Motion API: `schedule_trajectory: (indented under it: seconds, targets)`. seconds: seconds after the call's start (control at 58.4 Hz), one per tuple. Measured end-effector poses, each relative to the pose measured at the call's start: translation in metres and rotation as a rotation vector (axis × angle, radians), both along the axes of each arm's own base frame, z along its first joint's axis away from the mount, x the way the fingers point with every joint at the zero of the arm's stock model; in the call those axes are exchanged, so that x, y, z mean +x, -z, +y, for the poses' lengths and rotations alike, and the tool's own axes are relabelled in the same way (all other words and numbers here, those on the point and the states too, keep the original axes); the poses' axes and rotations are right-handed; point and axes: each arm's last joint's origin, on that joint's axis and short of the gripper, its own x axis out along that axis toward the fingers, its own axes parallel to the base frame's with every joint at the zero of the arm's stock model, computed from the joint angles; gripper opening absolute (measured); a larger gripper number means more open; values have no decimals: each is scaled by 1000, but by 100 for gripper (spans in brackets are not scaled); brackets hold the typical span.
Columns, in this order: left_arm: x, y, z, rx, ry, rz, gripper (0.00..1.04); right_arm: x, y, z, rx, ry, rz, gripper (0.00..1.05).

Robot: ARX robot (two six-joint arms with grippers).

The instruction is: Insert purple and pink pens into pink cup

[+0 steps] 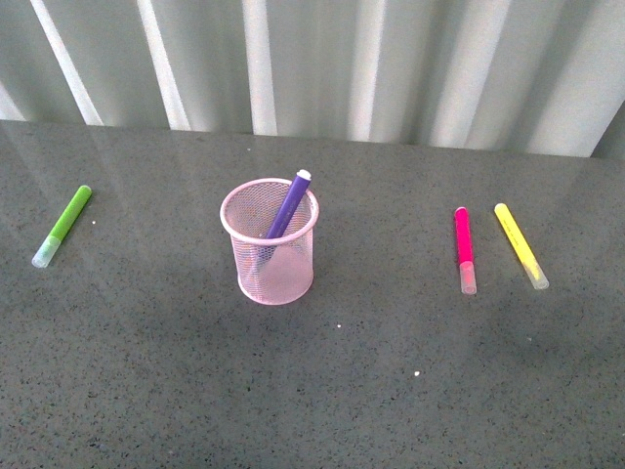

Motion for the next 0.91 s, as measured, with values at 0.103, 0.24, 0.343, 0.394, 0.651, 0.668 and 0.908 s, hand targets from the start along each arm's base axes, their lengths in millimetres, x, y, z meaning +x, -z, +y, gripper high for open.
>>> schedule_trajectory:
  seconds: [0.103,0.24,0.343,0.394,0.651,0.668,0.908]
  targets:
    - [-4,-3,0,0,-1,-10,4,0,0,0,0,0,0,98]
    - [-10,-5,0,0,1,-15,4,0,0,0,0,0,0,98]
    - [-14,-6,0,0,0,-19,4,0,0,0,0,0,0,98]
    - [-16,-7,0,0,0,-21,4,0,0,0,0,0,0,98]
    - [-25,-8,0,0,0,-26,4,0,0,0,0,0,0,98]
    - [-25,-8,0,0,0,-27,4,0,0,0,0,0,0,98]
    - [-31,-8,0,0,0,-28,4,0,0,0,0,0,0,98]
